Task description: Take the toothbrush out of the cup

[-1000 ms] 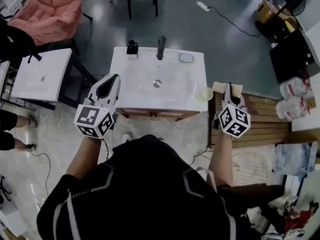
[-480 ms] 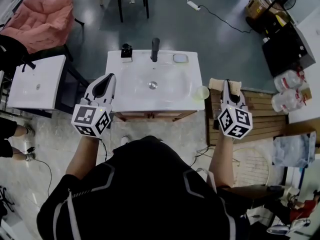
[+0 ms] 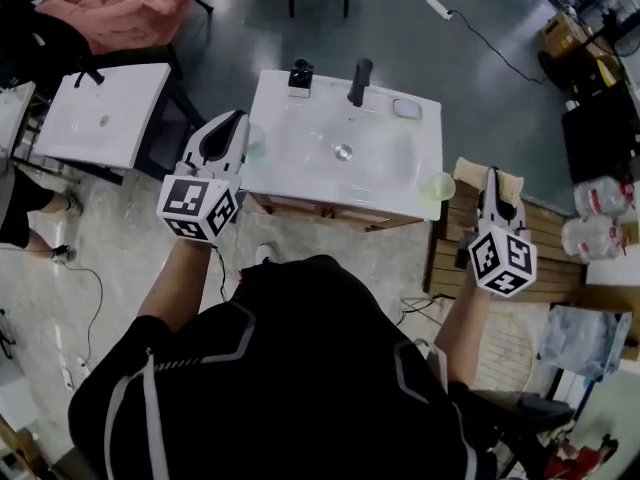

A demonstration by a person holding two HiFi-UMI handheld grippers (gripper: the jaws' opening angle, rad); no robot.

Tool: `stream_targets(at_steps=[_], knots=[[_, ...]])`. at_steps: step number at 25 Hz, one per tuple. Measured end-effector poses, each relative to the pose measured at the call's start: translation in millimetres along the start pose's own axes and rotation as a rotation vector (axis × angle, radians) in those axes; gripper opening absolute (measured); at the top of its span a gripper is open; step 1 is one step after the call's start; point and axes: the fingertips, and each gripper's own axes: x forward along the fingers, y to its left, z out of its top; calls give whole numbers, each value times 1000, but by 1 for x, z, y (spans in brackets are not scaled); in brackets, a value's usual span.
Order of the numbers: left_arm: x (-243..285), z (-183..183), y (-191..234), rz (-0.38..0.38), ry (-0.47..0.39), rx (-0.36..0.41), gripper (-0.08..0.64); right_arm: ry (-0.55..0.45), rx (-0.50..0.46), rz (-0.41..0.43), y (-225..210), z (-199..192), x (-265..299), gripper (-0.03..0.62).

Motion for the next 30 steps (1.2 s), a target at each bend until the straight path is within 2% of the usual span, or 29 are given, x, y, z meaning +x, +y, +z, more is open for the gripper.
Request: stream_targets(at_steps=[6, 9, 10, 11, 16, 20, 22, 27, 30], knots=[[-26, -31, 46, 104, 59, 34, 6, 0, -15, 26, 22, 8, 9, 15], [-33, -58, 68, 122, 111, 3, 14, 5, -11, 39, 35, 10, 17, 15], [-33, -71, 73, 118, 142, -14, 44, 8, -10, 41, 39, 10, 20, 15], [-33, -84, 76, 108, 173, -25, 71, 11, -9, 43, 43, 10, 21, 15], [-29, -129, 77, 35, 251, -20, 114, 16, 9, 28, 56, 10, 21, 15], [-26, -159, 67, -85, 298, -23, 204, 40, 14, -2, 62, 7, 15, 15], [-21, -169, 61, -135, 308, -9, 212, 46, 7, -20, 63, 7, 12, 15], [0, -191, 57, -189, 342, 38, 212, 68, 4, -59, 74, 1, 3, 15], [10, -199, 52, -231, 350, 25, 212, 80, 1, -88, 79, -3, -10, 15]])
